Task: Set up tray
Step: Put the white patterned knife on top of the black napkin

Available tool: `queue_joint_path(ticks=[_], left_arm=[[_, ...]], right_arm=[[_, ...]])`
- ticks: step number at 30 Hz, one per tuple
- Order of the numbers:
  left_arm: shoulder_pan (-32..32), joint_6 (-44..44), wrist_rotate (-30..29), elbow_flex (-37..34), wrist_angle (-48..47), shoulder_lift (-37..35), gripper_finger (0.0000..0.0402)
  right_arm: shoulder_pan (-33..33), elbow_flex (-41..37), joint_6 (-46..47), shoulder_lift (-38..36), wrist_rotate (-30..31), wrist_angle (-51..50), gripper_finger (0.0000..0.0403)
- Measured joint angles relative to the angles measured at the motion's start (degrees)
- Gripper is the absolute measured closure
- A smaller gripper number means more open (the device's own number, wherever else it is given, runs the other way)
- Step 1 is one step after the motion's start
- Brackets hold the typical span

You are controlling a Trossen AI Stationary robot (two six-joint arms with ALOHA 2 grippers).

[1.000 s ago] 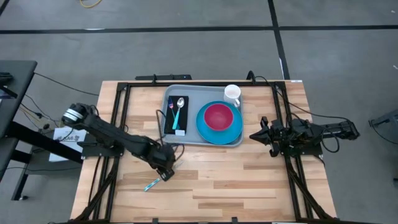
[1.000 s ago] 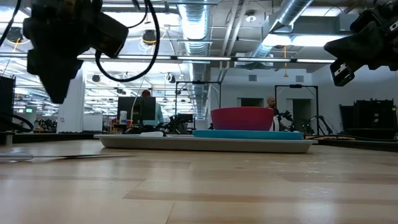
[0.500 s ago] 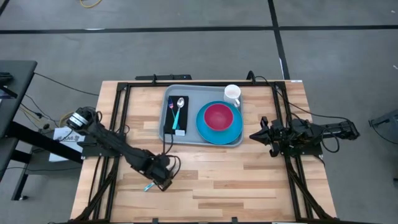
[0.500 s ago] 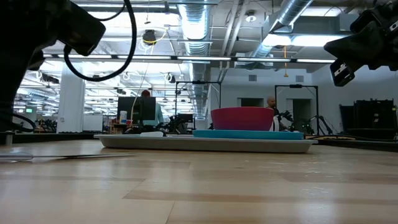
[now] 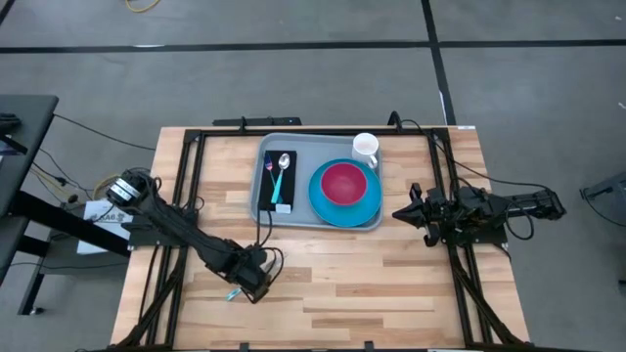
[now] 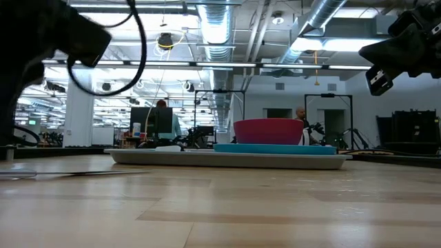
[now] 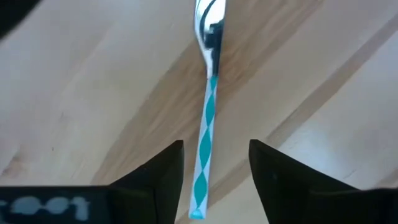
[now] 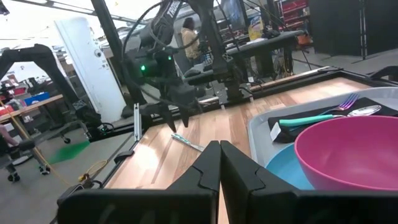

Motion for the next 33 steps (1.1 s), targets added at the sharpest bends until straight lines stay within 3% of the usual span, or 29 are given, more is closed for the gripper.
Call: queue_joint_path(ticks=[7, 19, 33], left_arm=[[-0.6, 0.4, 3.1, -0.1, 0.5, 5.3, 0.0237], [-0.6, 0.4, 2.6, 0.0, 1.3, 8.9, 0.0243], [-0.5, -1.1, 2.2, 0.0, 1.6, 9.0, 0.0389]], right_arm=[[0.0, 0.0, 0.0, 0.0, 0.0, 0.0, 0.0403], [0.0, 0.0, 0.0, 0.0, 0.0, 0.0, 0.0403], [0.0, 0.0, 0.0, 0.0, 0.0, 0.0, 0.0403]])
